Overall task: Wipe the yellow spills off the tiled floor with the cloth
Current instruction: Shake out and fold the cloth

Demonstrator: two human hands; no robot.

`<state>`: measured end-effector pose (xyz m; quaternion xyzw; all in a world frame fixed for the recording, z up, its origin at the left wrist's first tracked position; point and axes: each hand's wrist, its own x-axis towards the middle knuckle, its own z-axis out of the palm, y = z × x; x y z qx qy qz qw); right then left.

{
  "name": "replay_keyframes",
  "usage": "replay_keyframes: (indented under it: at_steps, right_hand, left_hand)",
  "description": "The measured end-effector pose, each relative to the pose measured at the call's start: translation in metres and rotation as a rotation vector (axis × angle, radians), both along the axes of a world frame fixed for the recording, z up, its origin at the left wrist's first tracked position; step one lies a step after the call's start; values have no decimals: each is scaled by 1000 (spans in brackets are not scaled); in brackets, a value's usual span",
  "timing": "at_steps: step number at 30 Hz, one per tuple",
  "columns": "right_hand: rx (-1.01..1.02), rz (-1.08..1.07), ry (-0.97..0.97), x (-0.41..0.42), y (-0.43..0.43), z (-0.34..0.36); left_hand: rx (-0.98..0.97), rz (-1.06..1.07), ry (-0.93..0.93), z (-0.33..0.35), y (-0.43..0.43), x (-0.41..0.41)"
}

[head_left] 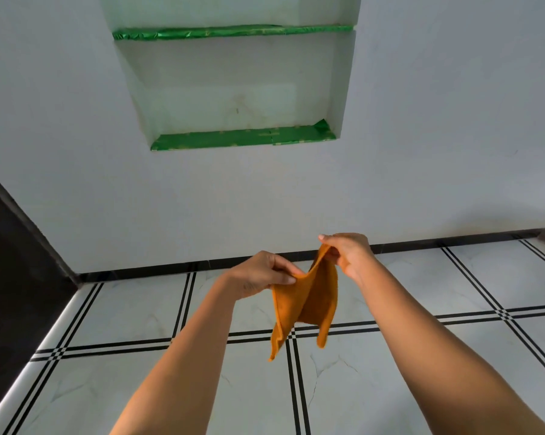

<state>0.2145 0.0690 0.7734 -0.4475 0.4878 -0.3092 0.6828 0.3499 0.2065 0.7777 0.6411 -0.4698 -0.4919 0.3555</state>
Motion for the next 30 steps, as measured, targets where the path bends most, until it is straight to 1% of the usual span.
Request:
replay_keyframes:
  at_steps: [2,5,6,8,12,17,20,22,24,26,28,29,30]
  right_hand:
    - [42,94,21,7,4,4]
    - [75,279,-37,10,7,18]
    - [35,351,-26,9,7,24]
    - [-105,508,65,8,7,35]
    - [-362,757,283,8,8,52]
    - [-570,832,397,5,10,69]
    - [-663,876,469,0,7,74]
    - [-664,944,516,-6,6,77]
    - [-602,997,513,-14,4,76]
    - [-493,1004,428,-21,4,71]
    - [-395,987,349,-24,5,65]
    - [-402,985,367,-24,7,64]
    - [-456,993,429,-23,9,63]
  left_hand:
    - [4,10,-42,-1,3,0]
    - [-21,126,-269,-6,5,6]
    - [-29,166,-325,-7,4,8]
    - [-51,209,-377,-7,1,12]
    - [-44,102,-487,3,-7,16]
    - [12,-69,-621,16,-14,19]
    - [10,-91,-726,19,-15,23]
    - [-8,-72,-756,21,-15,26]
    - [-48,-30,-771,24,-15,30]
    - [-110,22,-753,30,-16,33]
    - [-144,61,-696,37,-18,33]
    - [-156,69,-671,41,-18,32]
    - [-167,70,-658,43,-18,30]
